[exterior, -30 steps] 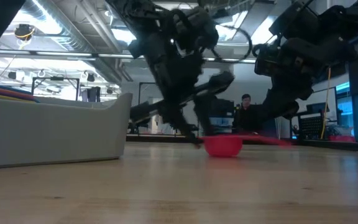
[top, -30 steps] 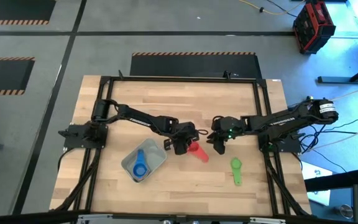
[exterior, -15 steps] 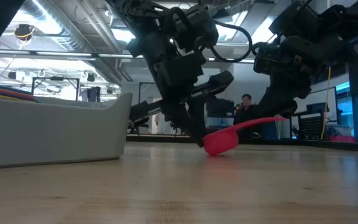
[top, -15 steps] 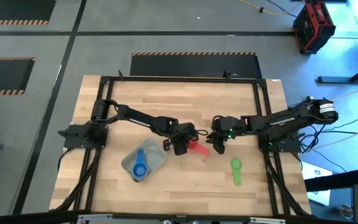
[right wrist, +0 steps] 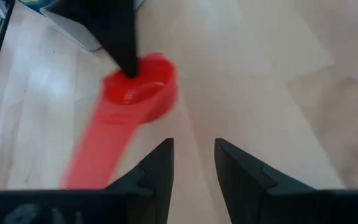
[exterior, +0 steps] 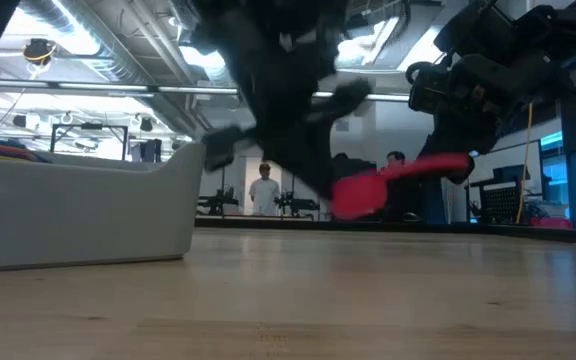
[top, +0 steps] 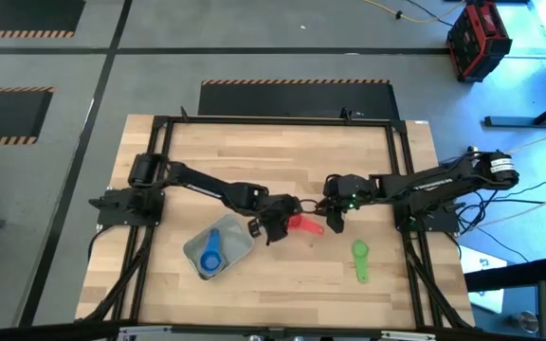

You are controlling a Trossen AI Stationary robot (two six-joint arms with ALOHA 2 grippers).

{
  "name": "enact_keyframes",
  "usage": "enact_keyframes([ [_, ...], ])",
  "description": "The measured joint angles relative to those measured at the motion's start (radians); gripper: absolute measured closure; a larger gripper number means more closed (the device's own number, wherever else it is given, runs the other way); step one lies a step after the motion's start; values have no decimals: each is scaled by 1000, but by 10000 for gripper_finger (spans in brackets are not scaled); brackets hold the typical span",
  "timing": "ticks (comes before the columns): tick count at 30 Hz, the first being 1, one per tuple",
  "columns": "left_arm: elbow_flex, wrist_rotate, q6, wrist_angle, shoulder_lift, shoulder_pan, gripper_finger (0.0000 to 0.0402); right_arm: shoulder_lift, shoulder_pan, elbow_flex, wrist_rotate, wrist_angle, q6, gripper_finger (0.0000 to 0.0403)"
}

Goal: Nest measuring cups in basket
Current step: Stack the red measuring cup on the blue measuring cup in the gray bin

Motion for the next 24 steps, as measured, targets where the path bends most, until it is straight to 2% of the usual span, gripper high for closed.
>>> enact_keyframes([
  [5, 1, -13, -158, 5, -89, -20, 399, -40, -38, 0, 0, -17, -66, 282],
  [11, 1, -117, -404, -15, -219, -48, 399, -87, -77, 1, -1, -25, -121, 282],
  [17, 2, -174, -819, -32, -372, -101, 400, -111, -106, 1, -2, -37, -175, 282],
  [24, 2, -283, -1317, -207, -482, -197, 401, -112, -109, 1, -3, -51, -223, 282],
])
